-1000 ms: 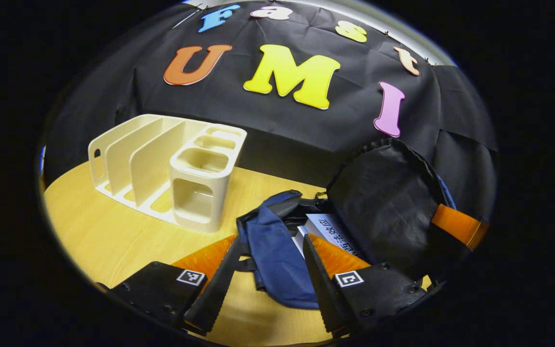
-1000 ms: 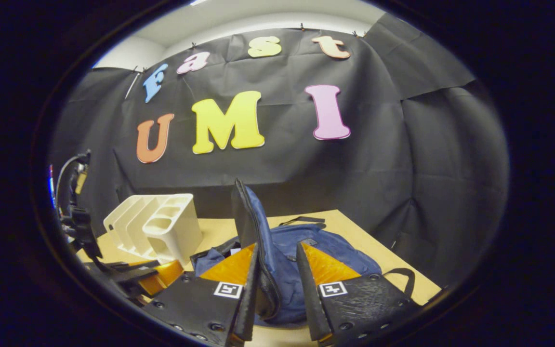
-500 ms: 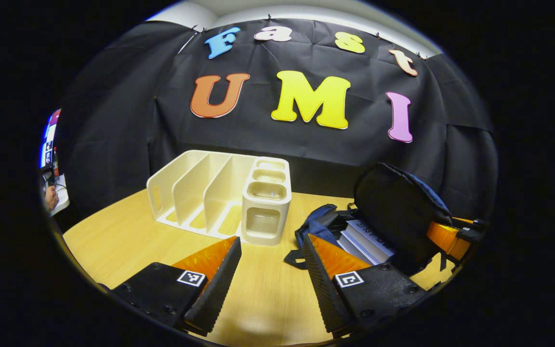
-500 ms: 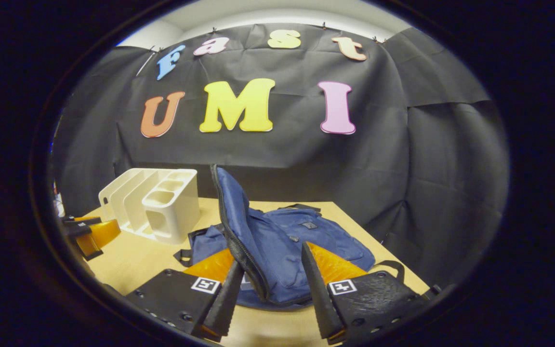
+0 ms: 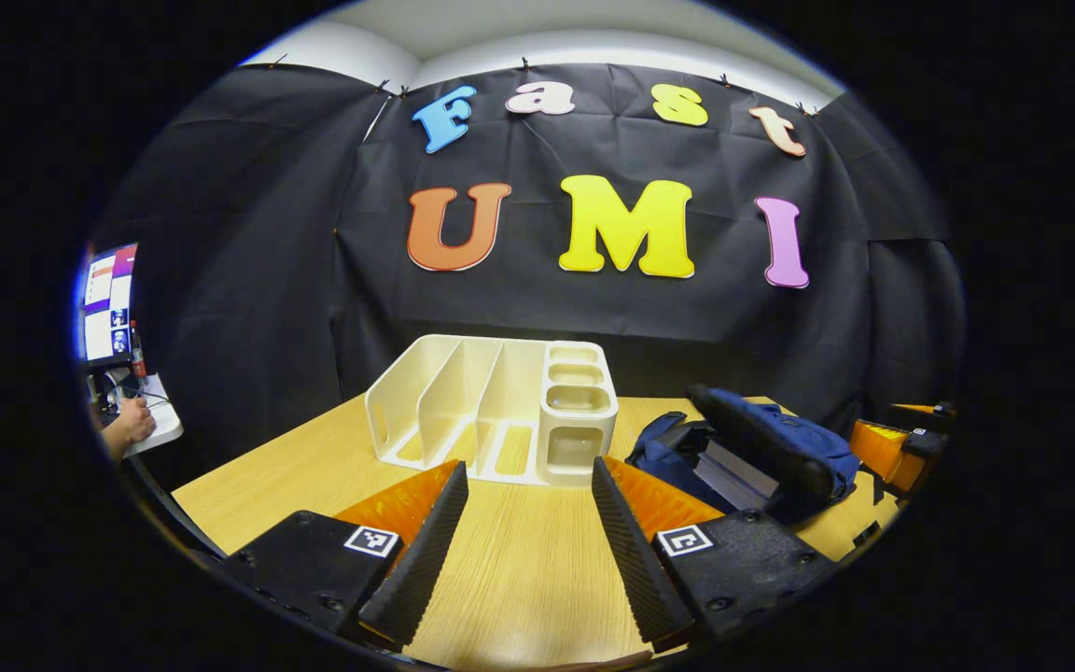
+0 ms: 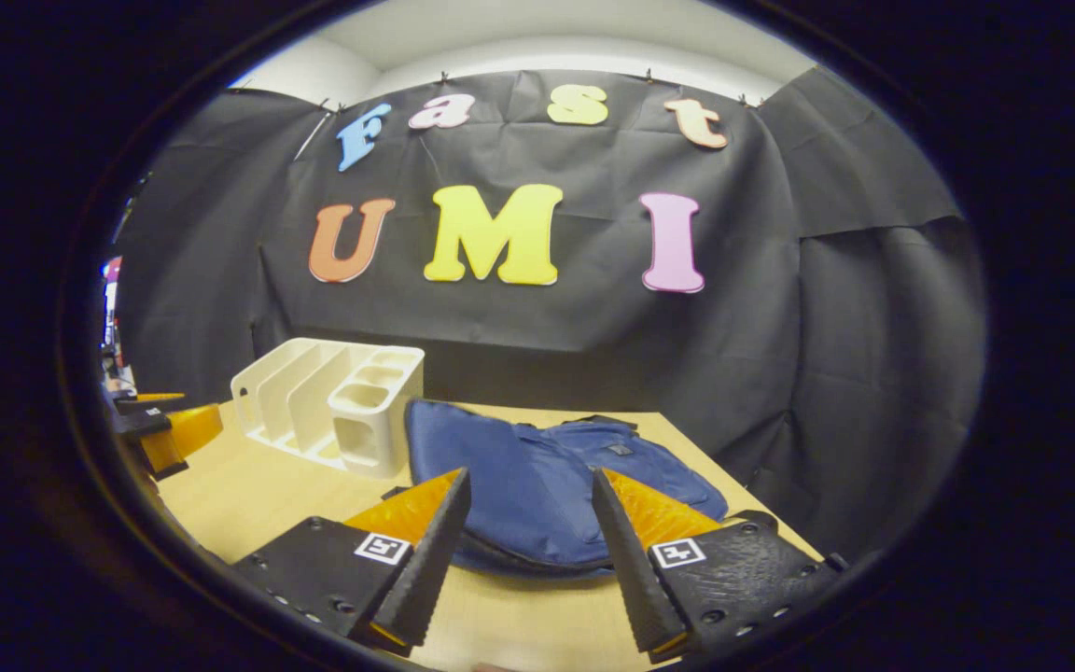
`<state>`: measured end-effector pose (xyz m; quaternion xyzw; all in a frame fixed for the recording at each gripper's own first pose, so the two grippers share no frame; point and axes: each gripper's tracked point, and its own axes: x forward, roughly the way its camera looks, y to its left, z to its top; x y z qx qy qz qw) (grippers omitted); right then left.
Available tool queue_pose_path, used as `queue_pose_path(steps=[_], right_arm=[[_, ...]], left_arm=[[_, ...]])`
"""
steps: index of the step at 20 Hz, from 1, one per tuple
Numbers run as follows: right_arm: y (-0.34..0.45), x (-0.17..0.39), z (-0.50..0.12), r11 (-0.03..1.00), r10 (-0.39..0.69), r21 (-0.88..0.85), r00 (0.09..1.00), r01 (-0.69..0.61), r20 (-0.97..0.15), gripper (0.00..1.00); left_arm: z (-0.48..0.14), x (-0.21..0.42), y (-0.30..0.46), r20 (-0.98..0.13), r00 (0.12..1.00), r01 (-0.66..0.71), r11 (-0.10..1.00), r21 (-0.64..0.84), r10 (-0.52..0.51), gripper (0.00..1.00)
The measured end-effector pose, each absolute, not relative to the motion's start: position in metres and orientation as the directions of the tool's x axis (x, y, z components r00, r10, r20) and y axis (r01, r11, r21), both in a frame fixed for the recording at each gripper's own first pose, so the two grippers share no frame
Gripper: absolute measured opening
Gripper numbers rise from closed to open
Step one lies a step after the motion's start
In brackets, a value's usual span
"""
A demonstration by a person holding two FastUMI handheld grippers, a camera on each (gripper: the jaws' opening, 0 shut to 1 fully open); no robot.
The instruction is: Open the schoolbag, grab two books from the bookshelf and put them into the schoolbag.
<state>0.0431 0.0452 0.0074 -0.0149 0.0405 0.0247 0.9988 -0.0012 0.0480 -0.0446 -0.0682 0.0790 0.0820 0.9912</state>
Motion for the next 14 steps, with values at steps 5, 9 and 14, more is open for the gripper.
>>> queue_pose_path(steps=[5,9,14], right_arm=[[0.037,0.01,0.025,1.0,0.015,-0.025,1.0,-0.015,0.002,0.9],[0.041,-0.006,0.033,0.999,0.006,-0.037,0.999,-0.005,0.036,0.94],[0.039,-0.023,0.038,0.998,-0.03,-0.046,0.997,0.033,0.067,0.98]], left_arm=[[-0.029,-0.018,0.036,-0.125,0.989,-0.094,0.991,-0.092,0.082,0.91],[-0.018,-0.036,0.035,-0.088,0.995,-0.061,0.996,-0.059,0.056,0.97],[-0.015,-0.047,0.033,-0.081,0.995,-0.072,0.992,-0.103,0.064,0.97]])
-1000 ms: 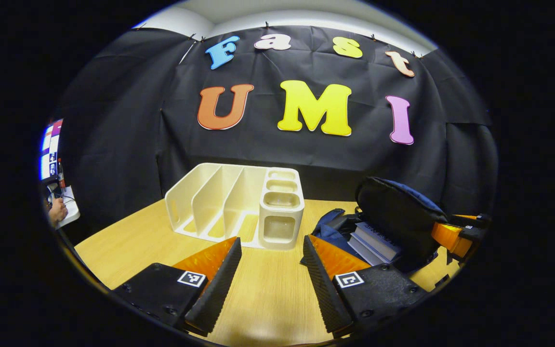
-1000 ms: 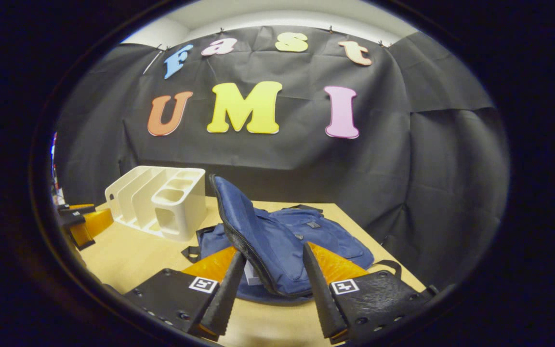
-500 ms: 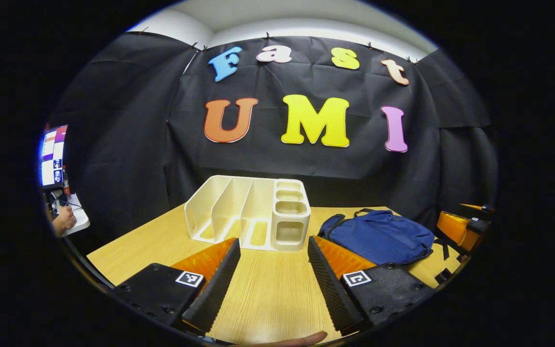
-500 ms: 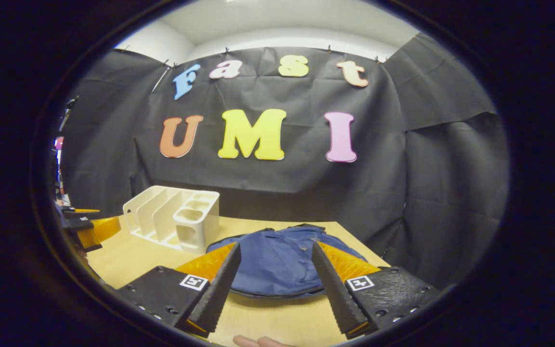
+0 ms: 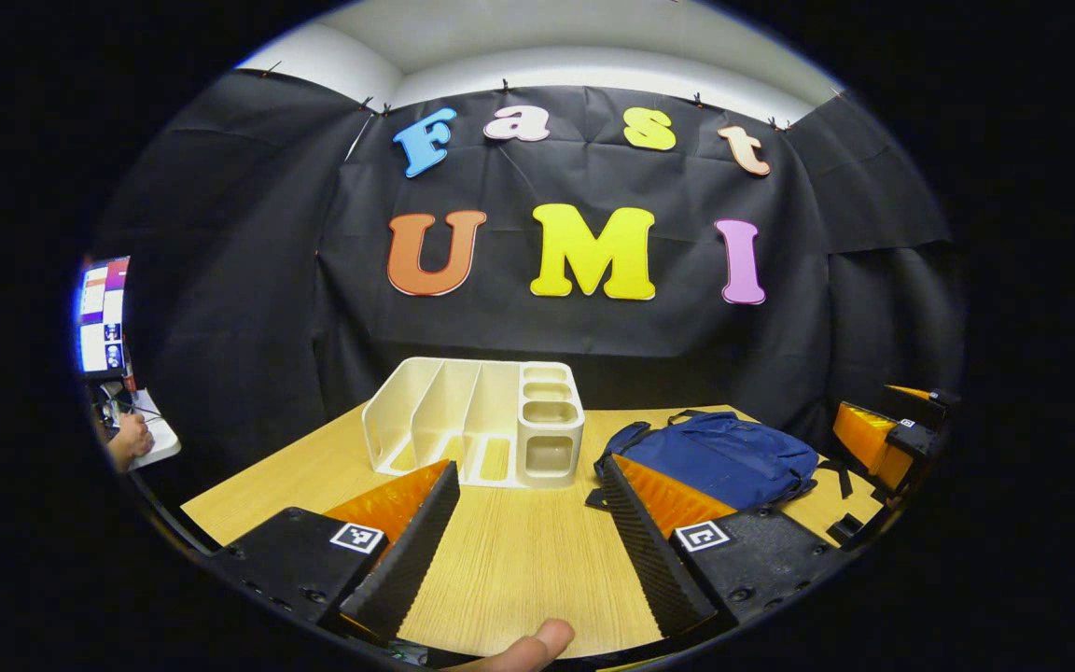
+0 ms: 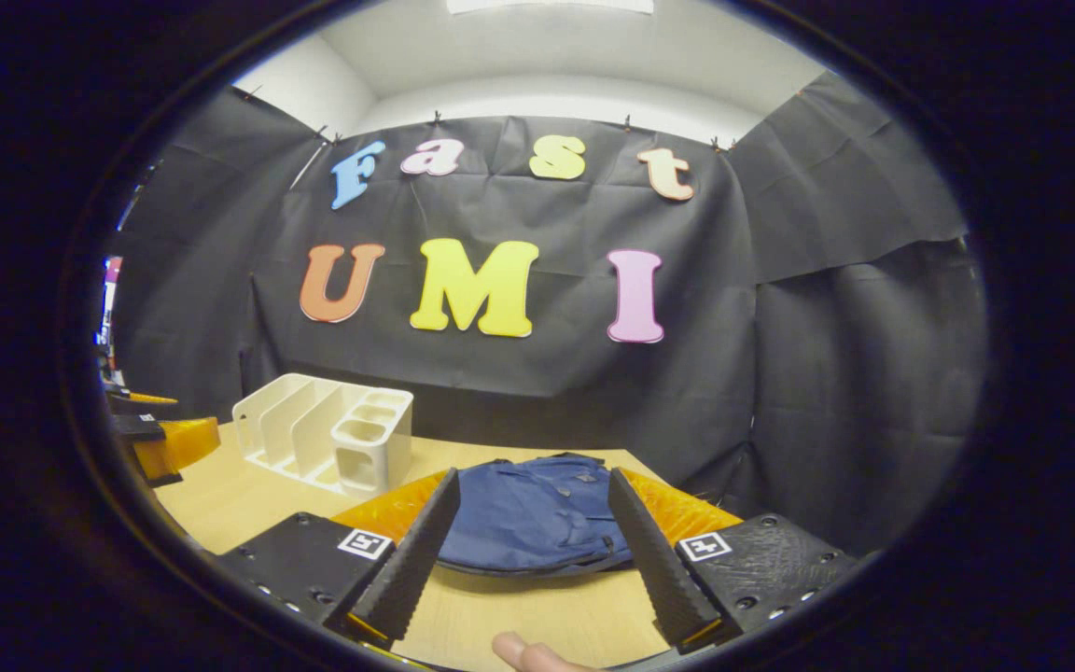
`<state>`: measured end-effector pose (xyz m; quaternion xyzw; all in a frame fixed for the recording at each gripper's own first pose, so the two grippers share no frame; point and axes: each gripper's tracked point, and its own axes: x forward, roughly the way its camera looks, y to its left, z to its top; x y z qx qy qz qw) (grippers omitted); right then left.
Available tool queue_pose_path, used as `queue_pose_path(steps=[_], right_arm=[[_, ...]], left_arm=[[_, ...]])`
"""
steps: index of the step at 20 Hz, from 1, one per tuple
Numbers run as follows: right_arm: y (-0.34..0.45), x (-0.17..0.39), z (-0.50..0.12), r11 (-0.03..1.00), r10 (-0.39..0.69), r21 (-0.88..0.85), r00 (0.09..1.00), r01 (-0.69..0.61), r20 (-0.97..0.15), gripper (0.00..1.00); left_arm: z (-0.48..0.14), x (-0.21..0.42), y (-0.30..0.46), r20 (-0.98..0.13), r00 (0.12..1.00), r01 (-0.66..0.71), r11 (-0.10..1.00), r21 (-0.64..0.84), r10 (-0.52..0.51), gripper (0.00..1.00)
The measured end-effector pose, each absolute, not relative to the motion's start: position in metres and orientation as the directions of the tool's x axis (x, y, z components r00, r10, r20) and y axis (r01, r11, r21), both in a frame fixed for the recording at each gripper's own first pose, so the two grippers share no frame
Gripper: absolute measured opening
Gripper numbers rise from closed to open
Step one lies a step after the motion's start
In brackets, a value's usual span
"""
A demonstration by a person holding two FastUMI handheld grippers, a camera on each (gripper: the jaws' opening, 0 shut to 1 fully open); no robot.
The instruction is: Open the schoolbag, grab two books from the bookshelf and put them into the schoolbag.
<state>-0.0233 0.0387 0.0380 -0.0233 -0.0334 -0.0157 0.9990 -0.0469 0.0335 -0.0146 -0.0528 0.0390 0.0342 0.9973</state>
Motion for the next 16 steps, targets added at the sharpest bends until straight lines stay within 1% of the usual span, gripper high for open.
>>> queue_pose_path(steps=[1,2,3,4,7,8,11,12,15,16], right_arm=[[0.038,-0.024,0.038,0.998,-0.03,-0.047,0.997,0.034,0.073,0.98],[0.035,-0.025,0.036,0.998,-0.029,-0.049,0.997,0.032,0.071,0.95],[0.033,-0.025,0.035,0.998,-0.029,-0.047,0.997,0.032,0.067,0.95],[0.03,-0.025,0.033,0.998,-0.035,-0.041,0.997,0.037,0.063,0.98],[0.022,-0.023,0.025,0.998,-0.046,-0.031,0.998,0.048,0.043,0.98],[0.019,-0.025,0.023,0.998,-0.052,-0.024,0.998,0.053,0.039,0.95],[0.016,-0.024,0.02,0.998,-0.054,-0.017,0.998,0.054,0.031,0.95],[0.016,-0.024,0.019,0.999,-0.052,-0.014,0.998,0.052,0.032,0.98],[0.017,-0.025,0.017,0.999,-0.04,-0.016,0.999,0.041,0.03,0.98],[0.017,-0.025,0.015,0.999,-0.036,-0.017,0.999,0.037,0.027,0.95]], left_arm=[[-0.011,-0.048,0.033,-0.071,0.996,-0.068,0.993,-0.092,0.062,0.97],[-0.01,-0.05,0.031,-0.066,0.996,-0.063,0.994,-0.087,0.057,0.97],[-0.01,-0.05,0.032,-0.062,0.996,-0.064,0.994,-0.088,0.059,0.97],[-0.009,-0.05,0.032,-0.058,0.996,-0.065,0.994,-0.085,0.06,0.97],[-0.012,-0.049,0.027,-0.064,0.997,-0.053,0.994,-0.091,0.048,0.97],[-0.014,-0.048,0.027,-0.07,0.996,-0.053,0.994,-0.096,0.047,0.97],[-0.017,-0.05,0.029,-0.082,0.995,-0.065,0.993,-0.102,0.057,0.97],[-0.017,-0.05,0.029,-0.083,0.995,-0.066,0.993,-0.101,0.057,0.97],[-0.016,-0.051,0.029,-0.079,0.995,-0.065,0.993,-0.1,0.057,0.97],[-0.016,-0.051,0.029,-0.078,0.995,-0.066,0.993,-0.097,0.059,0.97]])
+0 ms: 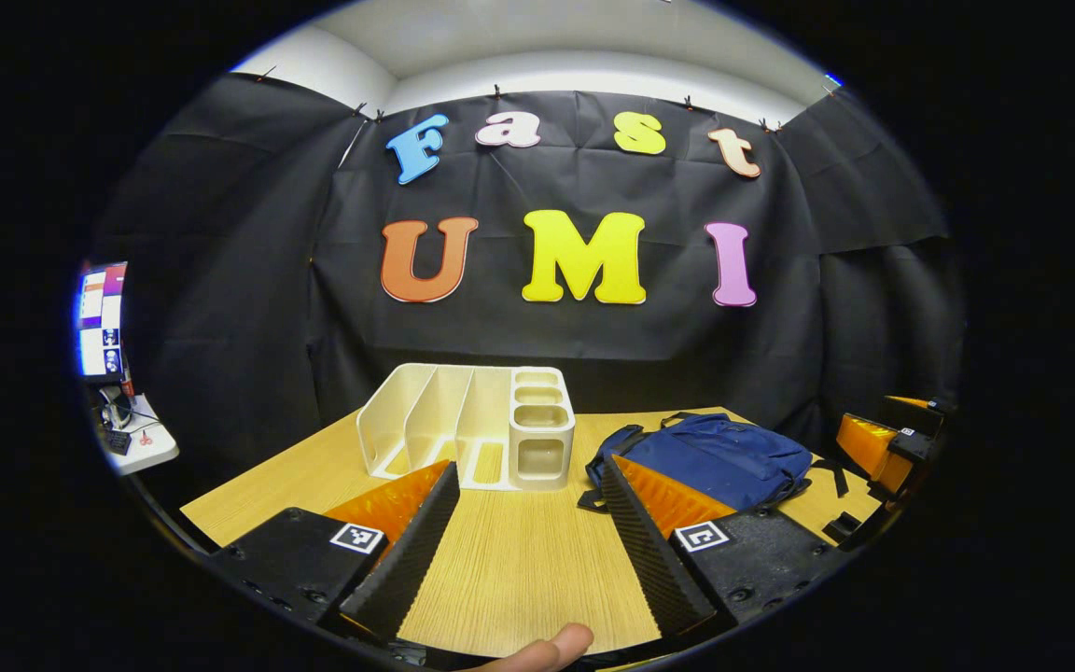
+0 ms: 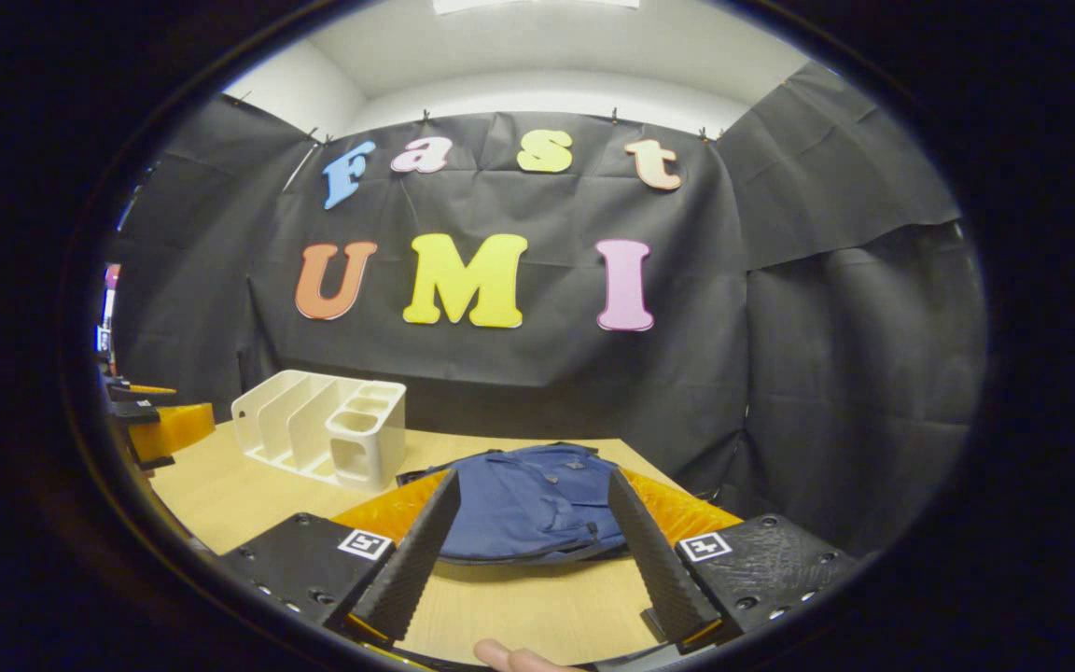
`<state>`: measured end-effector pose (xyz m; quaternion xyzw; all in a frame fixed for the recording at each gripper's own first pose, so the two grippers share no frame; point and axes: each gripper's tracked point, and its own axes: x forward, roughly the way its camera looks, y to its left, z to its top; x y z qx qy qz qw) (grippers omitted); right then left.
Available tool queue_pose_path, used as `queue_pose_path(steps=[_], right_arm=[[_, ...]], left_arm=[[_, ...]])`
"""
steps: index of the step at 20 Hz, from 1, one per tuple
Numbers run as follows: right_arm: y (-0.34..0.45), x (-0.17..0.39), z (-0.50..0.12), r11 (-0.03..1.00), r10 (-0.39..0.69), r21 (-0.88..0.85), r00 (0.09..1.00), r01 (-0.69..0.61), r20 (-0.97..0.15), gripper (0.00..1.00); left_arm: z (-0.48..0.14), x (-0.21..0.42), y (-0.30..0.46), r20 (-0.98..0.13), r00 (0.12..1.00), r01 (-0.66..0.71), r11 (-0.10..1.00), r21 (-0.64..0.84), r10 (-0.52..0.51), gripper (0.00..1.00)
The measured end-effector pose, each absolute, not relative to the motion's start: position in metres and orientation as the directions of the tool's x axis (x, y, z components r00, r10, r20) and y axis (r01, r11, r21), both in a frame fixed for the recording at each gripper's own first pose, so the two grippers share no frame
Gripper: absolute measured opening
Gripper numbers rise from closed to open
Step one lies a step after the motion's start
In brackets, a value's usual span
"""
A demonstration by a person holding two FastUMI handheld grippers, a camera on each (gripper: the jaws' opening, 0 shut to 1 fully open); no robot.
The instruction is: Open the schoolbag, grab two books from the bookshelf and put them into the schoolbag.
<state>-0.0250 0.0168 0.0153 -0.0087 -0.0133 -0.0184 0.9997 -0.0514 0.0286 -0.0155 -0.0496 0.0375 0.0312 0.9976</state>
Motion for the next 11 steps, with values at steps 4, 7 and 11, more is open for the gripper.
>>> queue_pose_path(steps=[4,7,11], right_arm=[[0.0182,-0.0236,0.0104,1.0,-0.023,-0.014,1.0,0.023,0.009,0.98],[0.0169,-0.0221,0.0079,1.0,-0.02,-0.021,1.0,0.02,0.0,0.95],[0.0126,-0.0245,0.0098,1.0,-0.027,-0.012,1.0,0.027,0.003,0.94]], left_arm=[[-0.015,-0.0533,0.0239,-0.076,0.996,-0.057,0.994,-0.094,0.05,0.97],[-0.0141,-0.0525,0.0233,-0.073,0.996,-0.063,0.995,-0.079,0.057,0.97],[-0.0144,-0.0539,0.0214,-0.066,0.996,-0.062,0.996,-0.07,0.057,0.97]])
